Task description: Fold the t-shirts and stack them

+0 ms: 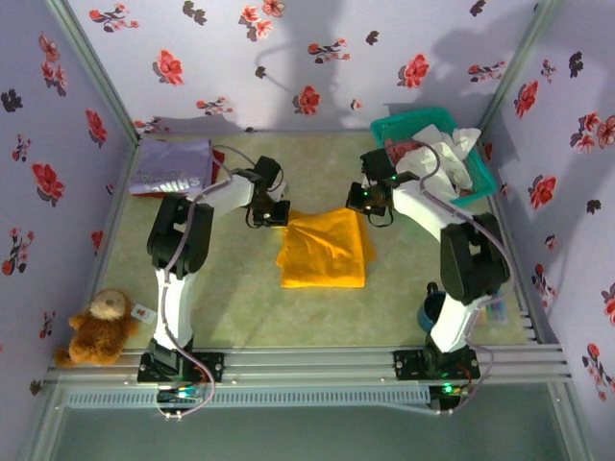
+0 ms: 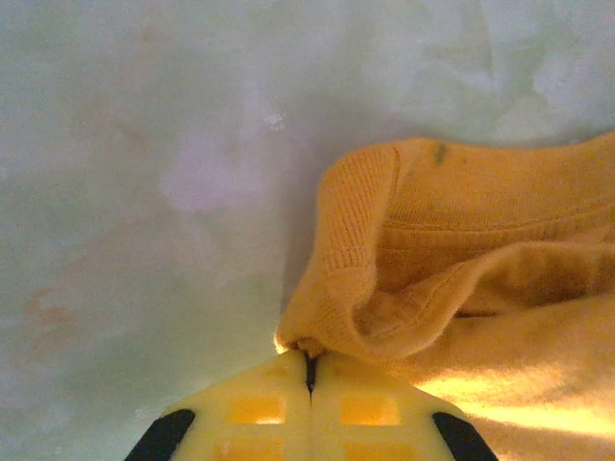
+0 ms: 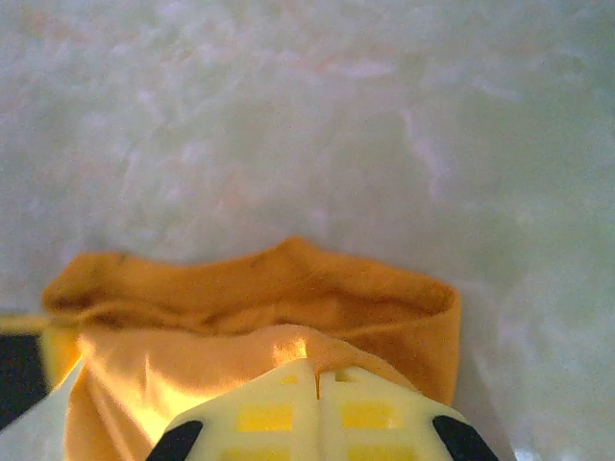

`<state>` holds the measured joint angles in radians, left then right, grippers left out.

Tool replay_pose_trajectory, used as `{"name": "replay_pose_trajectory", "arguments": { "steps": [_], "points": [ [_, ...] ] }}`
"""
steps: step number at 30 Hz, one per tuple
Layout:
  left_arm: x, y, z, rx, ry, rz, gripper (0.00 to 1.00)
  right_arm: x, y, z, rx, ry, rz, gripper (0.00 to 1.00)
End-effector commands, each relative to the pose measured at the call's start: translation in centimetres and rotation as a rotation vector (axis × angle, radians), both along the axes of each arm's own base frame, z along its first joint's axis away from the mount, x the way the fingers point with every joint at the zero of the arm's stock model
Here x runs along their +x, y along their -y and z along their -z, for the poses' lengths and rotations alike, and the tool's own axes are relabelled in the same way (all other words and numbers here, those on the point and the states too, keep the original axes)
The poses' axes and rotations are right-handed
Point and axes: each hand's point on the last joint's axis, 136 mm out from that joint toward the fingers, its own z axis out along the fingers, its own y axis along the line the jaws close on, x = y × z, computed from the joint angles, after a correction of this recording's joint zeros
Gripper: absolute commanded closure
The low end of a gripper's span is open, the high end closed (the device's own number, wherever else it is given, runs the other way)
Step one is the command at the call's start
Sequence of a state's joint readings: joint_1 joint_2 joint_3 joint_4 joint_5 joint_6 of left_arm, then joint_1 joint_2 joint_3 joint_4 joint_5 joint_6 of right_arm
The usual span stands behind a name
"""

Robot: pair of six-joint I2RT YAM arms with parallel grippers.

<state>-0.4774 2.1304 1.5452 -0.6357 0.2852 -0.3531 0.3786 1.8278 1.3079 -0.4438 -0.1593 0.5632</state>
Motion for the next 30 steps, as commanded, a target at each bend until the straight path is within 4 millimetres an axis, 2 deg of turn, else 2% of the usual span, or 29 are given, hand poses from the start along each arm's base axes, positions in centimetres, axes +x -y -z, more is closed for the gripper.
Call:
{"name": "replay_pose_trajectory", "arguments": {
  "steps": [1, 5, 10, 13, 17, 18, 21, 24, 27, 29, 30],
  "points": [
    [-3.2, -1.0, 3.5, 0.063, -0.128, 0.001, 1.0, 2.2, 0.4, 4.1, 0.007, -0.062, 0.089, 1.0],
    [-2.6, -0.5, 1.6, 0.037, -0.106, 0.002, 1.0, 2.0, 0.5, 6.5, -0.035, -0.128, 0.076, 1.0],
    [-1.2, -0.1, -4.9, 0.013, -0.028, -0.015, 1.0, 0.8, 1.1, 7.7, -0.069, -0.161, 0.061, 1.0],
    [-0.5, 0.2, -8.1, -0.01, 0.02, -0.029, 1.0, 0.2, 1.4, 8.1, -0.073, -0.165, 0.06, 1.0],
    [0.7, 0.7, -10.1, -0.021, 0.052, -0.033, 1.0, -0.5, 1.6, 8.8, -0.086, -0.181, 0.047, 1.0],
    [1.2, 0.7, -10.1, -0.012, 0.067, -0.033, 1.0, -0.6, 1.6, 8.8, -0.088, -0.182, 0.043, 1.0],
    [2.0, 0.1, -8.5, 0.033, 0.039, -0.038, 1.0, -0.9, 1.9, 9.0, -0.1, -0.19, 0.035, 1.0],
    [2.9, -0.8, -4.7, 0.074, -0.038, -0.051, 1.0, -1.1, 2.0, 9.0, -0.108, -0.197, 0.028, 1.0],
    [3.1, -2.0, -0.6, 0.105, -0.119, -0.07, 1.0, -1.1, 1.8, 8.1, -0.098, -0.188, 0.015, 1.0],
    [3.2, -2.2, 1.0, 0.101, -0.141, -0.065, 1.0, -1.0, 1.4, 6.9, -0.079, -0.172, -0.004, 1.0],
    [3.2, -2.0, 1.4, 0.084, -0.151, -0.05, 1.0, -1.0, 1.1, 6.2, -0.064, -0.167, -0.018, 0.94]
  ]
}}
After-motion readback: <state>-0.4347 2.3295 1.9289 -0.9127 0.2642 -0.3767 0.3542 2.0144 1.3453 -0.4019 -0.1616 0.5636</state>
